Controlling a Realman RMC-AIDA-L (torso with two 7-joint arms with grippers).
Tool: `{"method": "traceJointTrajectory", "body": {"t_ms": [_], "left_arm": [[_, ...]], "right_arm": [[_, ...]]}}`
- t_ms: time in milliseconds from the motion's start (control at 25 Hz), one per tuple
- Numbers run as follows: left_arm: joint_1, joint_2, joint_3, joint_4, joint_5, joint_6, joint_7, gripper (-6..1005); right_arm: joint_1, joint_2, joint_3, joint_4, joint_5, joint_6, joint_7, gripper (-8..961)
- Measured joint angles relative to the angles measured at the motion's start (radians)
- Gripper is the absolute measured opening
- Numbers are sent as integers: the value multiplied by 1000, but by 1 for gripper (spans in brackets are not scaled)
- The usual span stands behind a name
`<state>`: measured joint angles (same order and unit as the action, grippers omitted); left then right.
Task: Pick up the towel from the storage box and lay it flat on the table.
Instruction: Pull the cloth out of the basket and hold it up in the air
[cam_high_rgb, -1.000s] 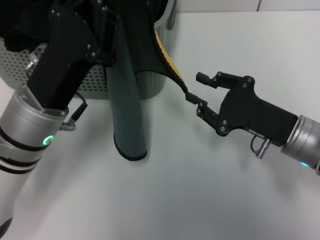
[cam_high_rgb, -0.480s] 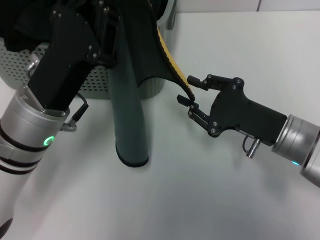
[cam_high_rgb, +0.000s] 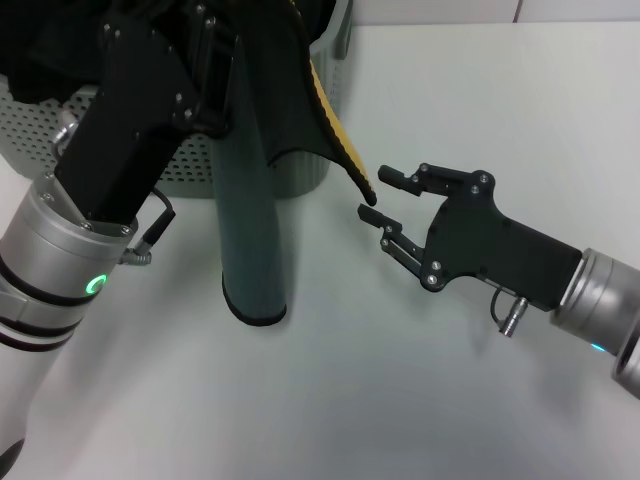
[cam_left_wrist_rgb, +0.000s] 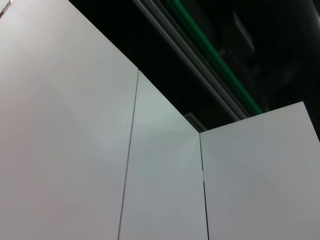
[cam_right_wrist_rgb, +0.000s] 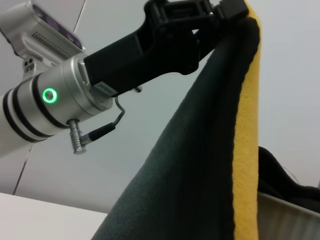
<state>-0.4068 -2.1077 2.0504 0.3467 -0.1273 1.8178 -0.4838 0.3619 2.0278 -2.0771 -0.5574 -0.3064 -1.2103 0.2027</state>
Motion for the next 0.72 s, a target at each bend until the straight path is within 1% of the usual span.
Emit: {"method": "traceJointTrajectory", "body": {"t_ms": [80, 480, 720], "left_arm": [[0, 0, 0, 0, 0, 0, 1, 18], [0, 0, 1, 0, 0, 0, 2, 19], [0, 0, 1, 0, 0, 1, 2, 20]], "right_arm": [[-7, 0, 0, -1, 13, -5, -11, 361], [4, 0, 0, 1, 30, 5, -13, 284], [2, 0, 0, 1, 30, 4, -13, 279]]}}
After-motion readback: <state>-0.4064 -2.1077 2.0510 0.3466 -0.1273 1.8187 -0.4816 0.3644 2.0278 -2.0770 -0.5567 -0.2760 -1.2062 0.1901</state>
